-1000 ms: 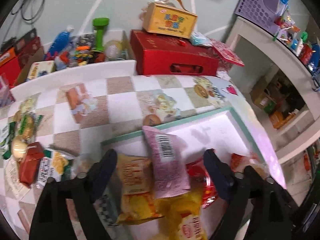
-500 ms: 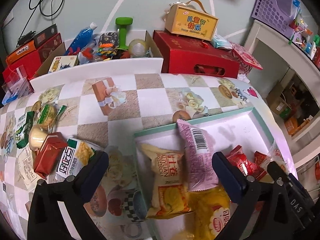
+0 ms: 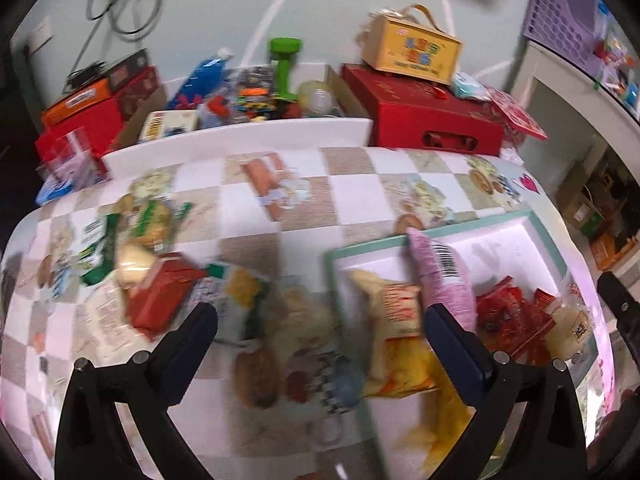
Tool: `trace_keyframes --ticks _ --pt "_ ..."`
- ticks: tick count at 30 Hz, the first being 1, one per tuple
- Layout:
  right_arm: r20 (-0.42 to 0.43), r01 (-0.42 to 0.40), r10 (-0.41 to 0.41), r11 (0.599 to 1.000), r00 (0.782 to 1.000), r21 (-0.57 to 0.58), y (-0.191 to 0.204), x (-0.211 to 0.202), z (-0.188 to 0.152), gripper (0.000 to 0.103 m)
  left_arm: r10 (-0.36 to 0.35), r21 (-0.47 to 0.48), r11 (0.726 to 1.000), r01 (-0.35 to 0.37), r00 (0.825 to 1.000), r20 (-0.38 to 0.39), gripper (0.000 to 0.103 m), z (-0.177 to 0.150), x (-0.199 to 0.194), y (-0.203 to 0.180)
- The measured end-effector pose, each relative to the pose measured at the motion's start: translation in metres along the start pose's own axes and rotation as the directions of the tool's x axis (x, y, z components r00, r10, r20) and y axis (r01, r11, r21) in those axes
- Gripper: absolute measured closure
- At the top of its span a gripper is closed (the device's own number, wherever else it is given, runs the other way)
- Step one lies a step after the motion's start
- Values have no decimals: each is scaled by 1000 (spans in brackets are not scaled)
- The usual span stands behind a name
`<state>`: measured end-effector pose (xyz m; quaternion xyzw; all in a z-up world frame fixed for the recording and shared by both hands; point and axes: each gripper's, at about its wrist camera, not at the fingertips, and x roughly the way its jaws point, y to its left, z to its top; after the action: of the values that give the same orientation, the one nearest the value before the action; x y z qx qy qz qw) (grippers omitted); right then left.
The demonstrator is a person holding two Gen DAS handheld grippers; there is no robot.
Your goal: Organize snacks
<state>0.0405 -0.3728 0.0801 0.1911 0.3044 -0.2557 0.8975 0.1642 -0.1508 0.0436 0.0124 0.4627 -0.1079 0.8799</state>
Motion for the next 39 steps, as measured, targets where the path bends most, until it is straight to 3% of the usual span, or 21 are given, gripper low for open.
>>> trace_keyframes --ticks 8,17,29,39 --pt "-56 -131 126 987 990 -98 62 2 -14 0 113 -117 987 -112 994 5 1 -13 -20 70" --pt "-119 -245 222 939 968 -242 143 -5 -50 0 187 -267 946 -185 982 -20 1 -34 -35 145" --pt "-233 -360 299 886 925 -292 208 2 -92 0 205 -398 896 -199 978 -27 0 -54 -42 214" --pt "-263 -349 268 873 927 -340 231 18 -109 1 175 -404 896 -185 983 -62 0 -47 -8 224"
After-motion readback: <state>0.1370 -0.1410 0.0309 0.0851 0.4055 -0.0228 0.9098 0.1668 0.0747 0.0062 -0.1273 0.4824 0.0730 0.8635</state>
